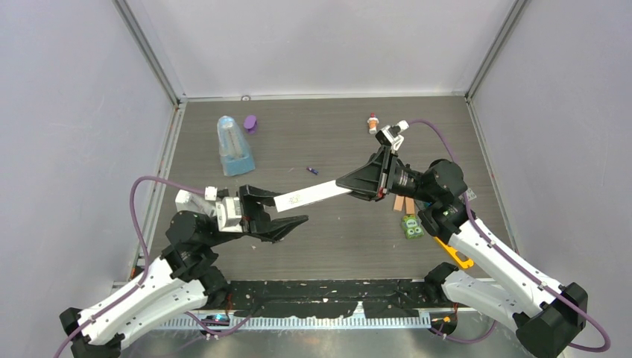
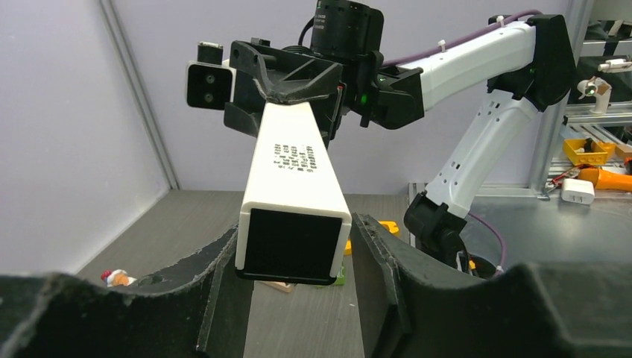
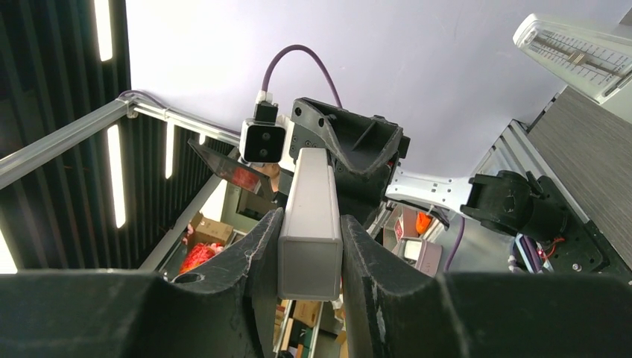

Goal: Load the batteries into the remote control

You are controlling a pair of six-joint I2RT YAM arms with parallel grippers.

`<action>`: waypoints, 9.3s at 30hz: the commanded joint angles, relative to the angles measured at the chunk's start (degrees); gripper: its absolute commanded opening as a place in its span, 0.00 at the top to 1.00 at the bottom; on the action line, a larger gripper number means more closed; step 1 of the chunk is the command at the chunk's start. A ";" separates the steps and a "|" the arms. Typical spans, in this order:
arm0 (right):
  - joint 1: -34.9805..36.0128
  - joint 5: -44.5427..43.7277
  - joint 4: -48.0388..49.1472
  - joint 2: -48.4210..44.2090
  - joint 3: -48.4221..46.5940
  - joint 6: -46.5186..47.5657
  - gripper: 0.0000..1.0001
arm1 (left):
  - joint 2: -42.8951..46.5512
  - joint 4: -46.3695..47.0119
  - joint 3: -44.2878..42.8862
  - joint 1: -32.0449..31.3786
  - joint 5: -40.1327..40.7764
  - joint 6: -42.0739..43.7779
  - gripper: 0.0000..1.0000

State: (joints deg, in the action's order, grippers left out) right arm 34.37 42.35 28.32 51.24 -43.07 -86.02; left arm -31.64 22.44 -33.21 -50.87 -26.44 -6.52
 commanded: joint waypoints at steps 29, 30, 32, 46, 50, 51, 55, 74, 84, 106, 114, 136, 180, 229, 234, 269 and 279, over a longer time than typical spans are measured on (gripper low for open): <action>-0.32 0.99 1.66 1.29 0.59 -0.38 0.95 | -0.68 6.14 -0.51 -0.02 0.71 2.57 0.59; -0.30 0.98 1.61 1.26 0.74 -0.42 0.95 | -0.70 6.09 -0.46 -0.03 0.60 2.56 0.62; -0.27 0.96 1.63 1.11 0.78 -0.57 0.95 | -0.82 5.98 -0.58 -0.02 0.08 2.77 0.75; -0.25 0.59 5.61 1.08 1.95 -3.33 0.95 | -0.83 4.87 -0.48 -0.02 0.67 3.27 0.98; -0.27 0.31 9.13 1.28 2.82 -5.88 0.95 | -0.72 5.27 0.11 -0.02 1.37 2.91 0.83; -0.22 0.27 10.09 1.25 2.91 -6.25 0.95 | -0.60 5.52 0.27 -0.02 1.45 2.87 0.80; -0.32 -0.06 11.10 1.12 3.21 -7.64 0.95 | -0.23 5.78 0.37 -0.02 1.43 2.72 0.75; -0.27 0.10 12.43 1.31 3.44 -8.64 0.95 | -0.26 6.13 0.47 -0.01 0.49 2.69 0.58; -0.27 0.37 11.76 1.81 3.86 -8.09 0.95 | -0.31 7.04 0.30 -0.02 0.43 2.46 0.43; -0.27 0.76 11.86 2.33 4.18 -7.72 0.95 | -1.19 8.30 0.51 -0.02 -0.28 1.95 0.82; -0.29 4.00 -2.02 2.35 0.86 8.23 0.46 | -0.99 5.26 -0.10 -0.02 0.34 1.39 1.00; 1.31 6.49 6.62 6.31 1.82 8.67 0.77 | -1.96 8.65 -1.01 -0.02 7.32 -6.10 1.00; -0.02 -1.43 -21.50 2.72 -3.58 28.14 0.37 | 5.93 -9.97 -3.61 -0.02 11.13 3.62 1.00; -0.18 -12.84 -29.04 -1.24 -11.07 32.12 0.95 | 0.18 -26.62 -5.02 -0.02 16.70 10.52 1.00; -0.25 -16.29 -29.97 -3.09 -14.66 33.84 0.95 | 2.60 -27.19 -3.02 -0.02 19.34 10.24 1.00; -0.27 -51.34 -27.23 14.41 17.04 39.96 0.63 | 3.37 -30.83 -3.82 -0.02 17.21 11.09 1.00; -0.31 -35.30 -26.50 4.31 14.80 48.80 0.10 | 3.58 -32.65 -3.81 -0.02 10.98 12.91 1.00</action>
State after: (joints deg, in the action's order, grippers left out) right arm 34.02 -3.77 -3.05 60.80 -26.00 -43.57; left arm -28.32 -10.35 -35.11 -50.92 -10.52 4.38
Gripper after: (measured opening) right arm 0.885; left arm 0.358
